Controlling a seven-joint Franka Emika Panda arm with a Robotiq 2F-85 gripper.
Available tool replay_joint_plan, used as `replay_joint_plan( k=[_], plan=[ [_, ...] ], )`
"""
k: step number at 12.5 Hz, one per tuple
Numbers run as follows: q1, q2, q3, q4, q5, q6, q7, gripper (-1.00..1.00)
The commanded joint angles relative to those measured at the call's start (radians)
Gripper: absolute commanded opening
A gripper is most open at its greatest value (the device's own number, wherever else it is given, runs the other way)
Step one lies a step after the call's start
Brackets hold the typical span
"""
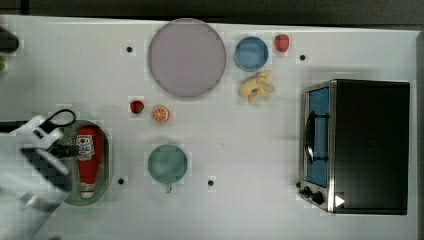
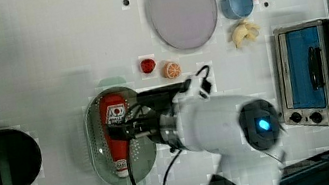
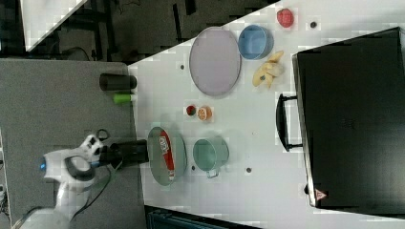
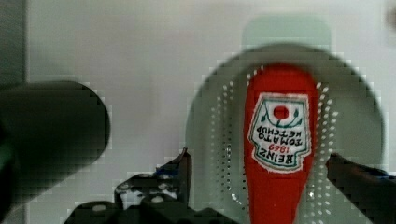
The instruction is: Pick ketchup from strainer and place it on the table
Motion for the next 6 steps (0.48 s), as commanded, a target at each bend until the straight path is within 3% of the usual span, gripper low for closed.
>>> replay_joint_plan(
  k=[1,6],
  plan=[
    [-0.004,0.083,-0.025,-0.028,-0.106,0.066,0.156,1.00],
    [0.025,0.232,-0.071,-0.021,-0.246,0.184,0.281,1.00]
  ],
)
